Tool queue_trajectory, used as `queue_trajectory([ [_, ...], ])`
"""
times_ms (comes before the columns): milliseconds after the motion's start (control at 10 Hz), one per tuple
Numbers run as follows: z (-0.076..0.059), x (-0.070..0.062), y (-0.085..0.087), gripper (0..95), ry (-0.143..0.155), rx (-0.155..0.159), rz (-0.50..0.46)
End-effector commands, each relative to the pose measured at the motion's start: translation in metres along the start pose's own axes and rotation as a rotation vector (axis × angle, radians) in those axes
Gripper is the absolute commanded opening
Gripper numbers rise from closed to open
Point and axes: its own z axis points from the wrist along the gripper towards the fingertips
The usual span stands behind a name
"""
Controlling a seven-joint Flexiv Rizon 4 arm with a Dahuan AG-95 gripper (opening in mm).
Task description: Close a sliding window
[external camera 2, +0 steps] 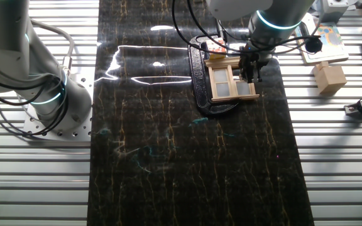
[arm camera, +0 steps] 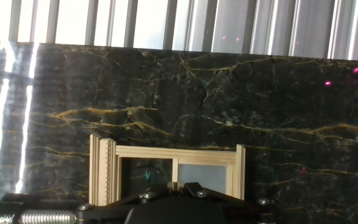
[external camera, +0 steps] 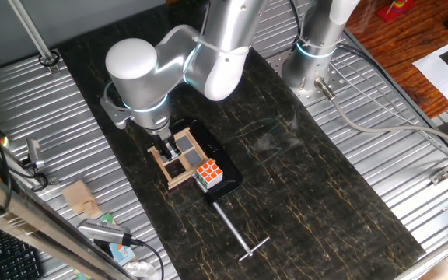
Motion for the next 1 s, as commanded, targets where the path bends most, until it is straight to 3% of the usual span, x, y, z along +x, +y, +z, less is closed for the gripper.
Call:
queue_trajectory([
  [100,-0.0002,0.0,0.0,0.0,0.0,0.0,0.0],
  [800,-0.0002,0.0,0.0,0.0,0.0,0.0,0.0],
  [900,-0.0003,0.0,0.0026,0.0,0.014,0.033,-0.005],
  [1000,-0.0059,0.0002,0.0076,0.0,0.03,0.037,0.015],
])
